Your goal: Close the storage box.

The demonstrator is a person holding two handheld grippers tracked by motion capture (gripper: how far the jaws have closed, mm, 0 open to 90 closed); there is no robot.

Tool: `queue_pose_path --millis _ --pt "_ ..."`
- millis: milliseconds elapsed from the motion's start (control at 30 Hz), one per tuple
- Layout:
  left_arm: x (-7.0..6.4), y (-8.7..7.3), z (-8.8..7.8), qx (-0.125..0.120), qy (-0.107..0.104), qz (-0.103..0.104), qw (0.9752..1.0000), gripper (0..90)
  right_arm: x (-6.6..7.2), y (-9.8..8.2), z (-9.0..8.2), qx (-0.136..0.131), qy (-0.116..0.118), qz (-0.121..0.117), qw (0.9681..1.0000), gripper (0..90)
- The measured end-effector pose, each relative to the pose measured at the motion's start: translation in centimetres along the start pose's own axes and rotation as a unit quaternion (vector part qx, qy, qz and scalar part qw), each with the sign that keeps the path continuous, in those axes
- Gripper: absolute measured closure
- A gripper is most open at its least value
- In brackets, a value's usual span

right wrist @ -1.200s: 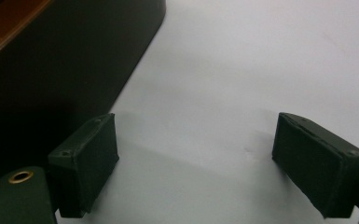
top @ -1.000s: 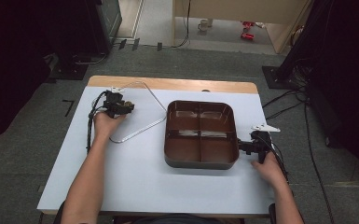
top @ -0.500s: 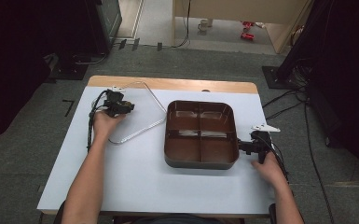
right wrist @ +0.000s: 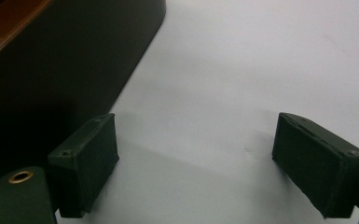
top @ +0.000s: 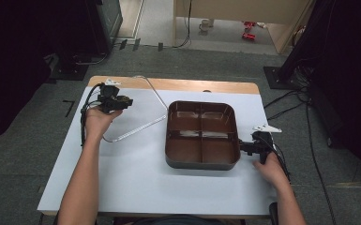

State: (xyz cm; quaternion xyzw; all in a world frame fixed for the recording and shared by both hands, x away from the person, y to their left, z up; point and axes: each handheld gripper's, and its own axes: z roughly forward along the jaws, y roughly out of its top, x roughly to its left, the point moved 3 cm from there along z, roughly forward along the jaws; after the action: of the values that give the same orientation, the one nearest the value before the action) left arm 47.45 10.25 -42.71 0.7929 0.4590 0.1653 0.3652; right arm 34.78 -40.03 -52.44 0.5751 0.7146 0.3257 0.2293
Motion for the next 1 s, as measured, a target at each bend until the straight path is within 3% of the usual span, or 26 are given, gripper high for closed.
queue_pose_path --millis 133,300,367,400,533,567,700,733,1000 --pt "-1.1 0.8 -1.1 -0.008 -0.021 0.002 0.9997 59.6 0.0 0.0 0.0 0.0 0.0 0.0 1.0 13.8" --pt "-3.9 2.1 -2.0 -0.021 -0.037 0.035 0.9985 59.6 0.0 0.0 0.0 0.0 0.0 0.0 1.0 13.8" --pt "-5.6 2.5 -1.9 -0.024 -0.059 0.05 0.9967 59.6 0.0 0.0 0.0 0.001 0.0 0.001 1.0 13.9" --pt "-5.6 2.5 -1.9 -0.024 -0.059 0.05 0.9967 59.6 0.0 0.0 0.0 0.001 0.0 0.001 1.0 13.9" --pt "-8.7 2.8 -0.8 -0.024 -0.099 0.072 0.9922 59.5 0.0 0.0 0.0 0.0 0.0 0.0 1.0 13.8" --pt "-8.7 2.8 -0.8 -0.024 -0.099 0.072 0.9922 59.5 0.0 0.0 0.0 0.0 0.0 0.0 1.0 13.8" --pt "-11.6 2.6 0.6 -0.021 -0.126 0.095 0.9872 59.5 0.0 0.0 0.0 0.0 0.0 0.0 1.0 13.8" --pt "-11.6 2.6 0.6 -0.021 -0.126 0.095 0.9872 59.6 0.0 0.0 0.0 0.0 0.0 0.0 1.0 13.8" --pt "-15.7 2.4 2.0 -0.015 -0.16 0.132 0.9781 59.5 0.0 0.0 0.0 0.001 0.0 0.001 1.0 13.8"
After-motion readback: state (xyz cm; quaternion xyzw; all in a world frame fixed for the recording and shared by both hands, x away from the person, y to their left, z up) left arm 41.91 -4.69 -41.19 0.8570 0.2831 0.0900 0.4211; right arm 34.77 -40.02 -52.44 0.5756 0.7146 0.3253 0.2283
